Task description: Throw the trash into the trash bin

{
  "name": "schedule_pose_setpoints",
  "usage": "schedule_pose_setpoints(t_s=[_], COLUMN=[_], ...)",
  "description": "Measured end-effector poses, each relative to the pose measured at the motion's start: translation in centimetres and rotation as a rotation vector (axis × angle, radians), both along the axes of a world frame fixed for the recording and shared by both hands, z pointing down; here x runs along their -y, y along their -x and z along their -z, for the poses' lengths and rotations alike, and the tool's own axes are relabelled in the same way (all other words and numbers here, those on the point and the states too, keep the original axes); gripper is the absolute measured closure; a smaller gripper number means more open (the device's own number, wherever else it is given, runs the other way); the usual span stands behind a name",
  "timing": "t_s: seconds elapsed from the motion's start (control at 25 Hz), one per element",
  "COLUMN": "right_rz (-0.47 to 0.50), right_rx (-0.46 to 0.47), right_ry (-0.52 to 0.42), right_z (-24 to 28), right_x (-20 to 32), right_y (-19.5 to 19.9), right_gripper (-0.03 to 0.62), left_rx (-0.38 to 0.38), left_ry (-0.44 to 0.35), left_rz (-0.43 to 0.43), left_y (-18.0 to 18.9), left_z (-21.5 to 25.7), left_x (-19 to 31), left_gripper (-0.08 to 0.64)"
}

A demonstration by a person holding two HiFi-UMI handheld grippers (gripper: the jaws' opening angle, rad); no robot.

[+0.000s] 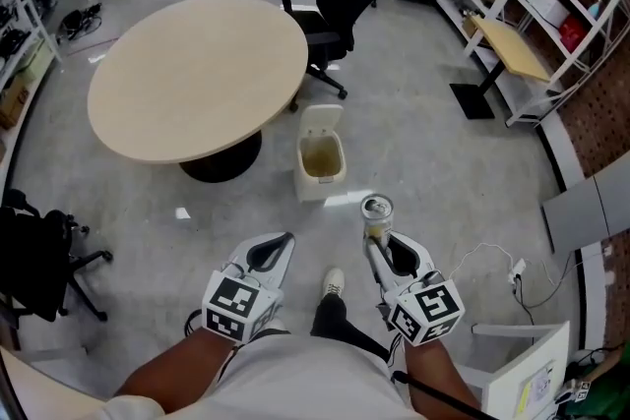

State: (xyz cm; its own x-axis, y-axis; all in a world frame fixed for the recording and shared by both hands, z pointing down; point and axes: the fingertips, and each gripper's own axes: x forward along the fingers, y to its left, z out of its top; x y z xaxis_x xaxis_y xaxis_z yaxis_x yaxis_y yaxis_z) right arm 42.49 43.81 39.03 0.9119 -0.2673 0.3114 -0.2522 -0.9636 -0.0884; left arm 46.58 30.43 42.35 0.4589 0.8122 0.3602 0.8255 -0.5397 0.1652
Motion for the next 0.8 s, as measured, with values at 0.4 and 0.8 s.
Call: schedule_pose_setpoints(t_s=[0.4,0.8], right_rz=[0.075,0.172], right_rx=[-0.007,-0.003], right_ry=[-0.034,-0.082], right_z=[-0.4,-2.1], right_x=[-6.1,-11.7], right_y=[-6.7,-12.5], right_gripper=[0.494,0.494], left_rx=[-0.025,-0.042], left_ry=[0.023,-0.069], left_rz=[0.085,0.169], left_y=[-6.6,-10.8], left_z=[1.5,-0.2], left_x=[-6.9,-12.4], left_gripper=[0.551,0.551])
